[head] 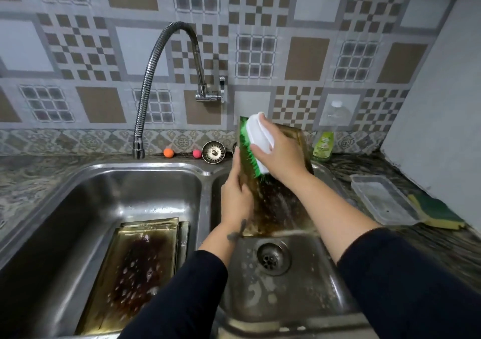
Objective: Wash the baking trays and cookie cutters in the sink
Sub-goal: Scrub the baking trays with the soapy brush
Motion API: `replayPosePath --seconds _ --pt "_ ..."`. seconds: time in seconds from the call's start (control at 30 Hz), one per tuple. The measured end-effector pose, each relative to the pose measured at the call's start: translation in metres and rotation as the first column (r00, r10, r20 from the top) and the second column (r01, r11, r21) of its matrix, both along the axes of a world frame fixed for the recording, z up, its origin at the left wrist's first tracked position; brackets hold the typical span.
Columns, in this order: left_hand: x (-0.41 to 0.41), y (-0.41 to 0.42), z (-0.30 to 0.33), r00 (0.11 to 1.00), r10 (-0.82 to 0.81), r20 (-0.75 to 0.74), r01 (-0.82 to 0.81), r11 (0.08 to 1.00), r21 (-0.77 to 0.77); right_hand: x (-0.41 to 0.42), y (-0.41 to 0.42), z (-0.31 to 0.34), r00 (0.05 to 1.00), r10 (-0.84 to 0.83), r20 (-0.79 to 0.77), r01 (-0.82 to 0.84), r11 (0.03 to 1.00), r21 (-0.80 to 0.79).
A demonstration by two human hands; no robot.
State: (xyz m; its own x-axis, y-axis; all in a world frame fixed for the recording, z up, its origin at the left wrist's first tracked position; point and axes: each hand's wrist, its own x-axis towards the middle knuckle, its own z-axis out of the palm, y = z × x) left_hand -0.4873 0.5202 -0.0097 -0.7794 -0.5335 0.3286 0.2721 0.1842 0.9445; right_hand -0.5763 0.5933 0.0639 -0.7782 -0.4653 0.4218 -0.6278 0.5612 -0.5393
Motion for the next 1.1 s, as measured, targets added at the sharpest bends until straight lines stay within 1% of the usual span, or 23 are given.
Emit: replayPosePath --seconds 0.1,0.17,0.23,0.33,0.4,0.47,0.5,0.6,0.67,0.73,0.8,0.87,0.9,1.0,1.03,1.1 --pt "0.006 -0.019 0.009 0.993 0.117 0.007 -0.117 0.993 0.017 0.032 0.009 -0.035 0.995 0.089 0.037 -0.089 0.996 0.018" --pt "0.015 -0.028 0.012 0.983 0.181 0.028 -0.18 0.983 -0.027 0.058 0.025 -0.067 0.993 0.111 0.034 -0.112 0.993 0.036" --pt "0.021 -0.03 0.012 0.978 0.201 0.057 -0.196 0.977 -0.084 0.065 0.034 -0.081 0.992 0.103 0.079 -0.103 0.995 -0.013" --pt "0.019 -0.026 0.008 0.954 0.273 0.127 -0.252 0.955 -0.156 0.047 0.026 -0.061 0.974 0.067 0.215 -0.039 0.991 -0.13" --pt "0.018 -0.018 0.008 0.943 0.289 0.162 -0.242 0.934 -0.261 0.033 0.018 -0.033 0.961 0.06 0.272 0.0 0.976 -0.217" --pt "0.02 -0.006 0.008 0.95 0.271 0.155 -0.185 0.89 -0.417 0.024 0.012 -0.007 0.942 0.058 0.329 0.043 0.956 -0.291" --pt "0.02 0.002 0.008 0.951 0.271 0.147 -0.166 0.852 -0.496 0.021 0.01 0.004 0.935 0.043 0.353 0.073 0.949 -0.308" --pt "0.016 0.025 0.005 0.932 0.343 0.119 -0.172 0.705 -0.688 0.021 0.006 0.02 0.919 -0.069 0.389 0.197 0.933 -0.3" --pt "0.013 0.036 0.0 0.921 0.366 0.131 -0.148 0.642 -0.752 0.023 0.006 0.02 0.908 -0.156 0.388 0.28 0.916 -0.288" --pt "0.014 0.042 -0.005 0.93 0.347 0.125 -0.128 0.623 -0.772 0.022 0.011 0.019 0.889 -0.171 0.425 0.318 0.898 -0.303" --pt "0.015 0.04 -0.003 0.945 0.312 0.098 -0.135 0.644 -0.753 0.018 0.022 0.02 0.861 -0.053 0.506 0.299 0.858 -0.418" --pt "0.013 0.029 0.001 0.952 0.273 0.136 -0.11 0.721 -0.684 0.014 0.037 0.024 0.806 0.123 0.578 0.287 0.775 -0.564" --pt "0.01 0.021 0.002 0.947 0.271 0.175 -0.095 0.754 -0.649 0.013 0.044 0.027 0.776 0.199 0.598 0.283 0.738 -0.612" --pt "0.001 -0.004 0.004 0.89 0.257 0.376 -0.027 0.853 -0.52 0.004 0.065 0.029 0.681 0.404 0.612 0.243 0.663 -0.708" --pt "0.0 -0.01 0.004 0.878 0.245 0.412 -0.028 0.884 -0.466 0.003 0.071 0.029 0.643 0.474 0.601 0.231 0.629 -0.742" --pt "-0.001 -0.015 0.004 0.876 0.231 0.423 -0.07 0.929 -0.364 0.003 0.081 0.028 0.581 0.59 0.56 0.202 0.562 -0.802"
